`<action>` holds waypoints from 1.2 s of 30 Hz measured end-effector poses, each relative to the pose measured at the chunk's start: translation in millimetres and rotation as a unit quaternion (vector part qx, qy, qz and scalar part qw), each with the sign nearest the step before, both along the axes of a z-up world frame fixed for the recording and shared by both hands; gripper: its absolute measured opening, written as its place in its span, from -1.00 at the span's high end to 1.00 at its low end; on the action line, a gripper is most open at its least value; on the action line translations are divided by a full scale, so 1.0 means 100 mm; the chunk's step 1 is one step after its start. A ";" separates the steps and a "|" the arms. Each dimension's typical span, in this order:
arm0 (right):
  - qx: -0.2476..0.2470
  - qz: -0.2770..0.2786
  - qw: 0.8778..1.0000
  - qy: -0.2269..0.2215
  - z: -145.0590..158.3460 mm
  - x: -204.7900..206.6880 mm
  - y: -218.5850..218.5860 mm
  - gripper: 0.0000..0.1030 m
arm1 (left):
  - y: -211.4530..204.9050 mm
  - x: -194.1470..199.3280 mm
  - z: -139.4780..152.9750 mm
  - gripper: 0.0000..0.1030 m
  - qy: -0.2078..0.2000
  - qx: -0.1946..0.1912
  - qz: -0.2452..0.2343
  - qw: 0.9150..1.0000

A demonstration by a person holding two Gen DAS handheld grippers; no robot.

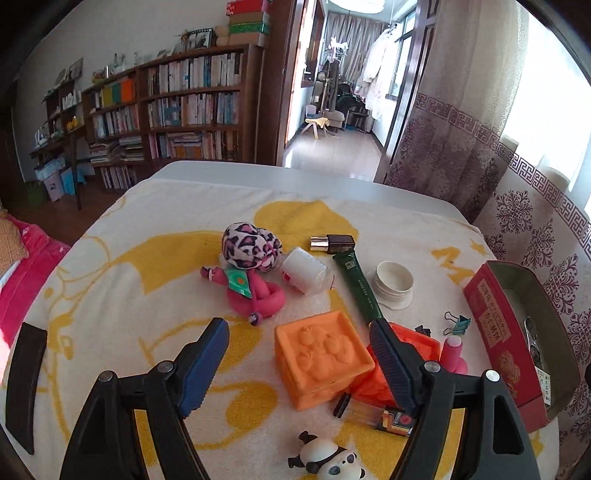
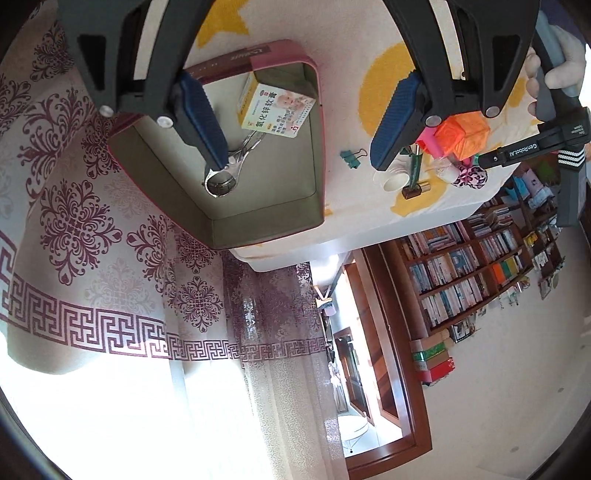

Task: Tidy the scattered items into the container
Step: 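Grasp the teal binder clip with the right gripper while the left approaches the orange cube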

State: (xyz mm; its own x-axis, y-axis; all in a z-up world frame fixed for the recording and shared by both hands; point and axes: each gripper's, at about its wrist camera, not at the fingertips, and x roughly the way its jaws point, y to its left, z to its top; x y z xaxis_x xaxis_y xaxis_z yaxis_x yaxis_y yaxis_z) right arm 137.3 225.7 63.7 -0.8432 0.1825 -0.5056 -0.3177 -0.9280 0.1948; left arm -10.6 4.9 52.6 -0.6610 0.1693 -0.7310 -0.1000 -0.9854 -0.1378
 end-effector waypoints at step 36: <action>-0.147 0.027 0.976 -0.158 -0.63 -1.63 -0.18 -0.17 | -0.19 0.03 -0.29 -0.68 -0.047 0.032 -0.010 0.998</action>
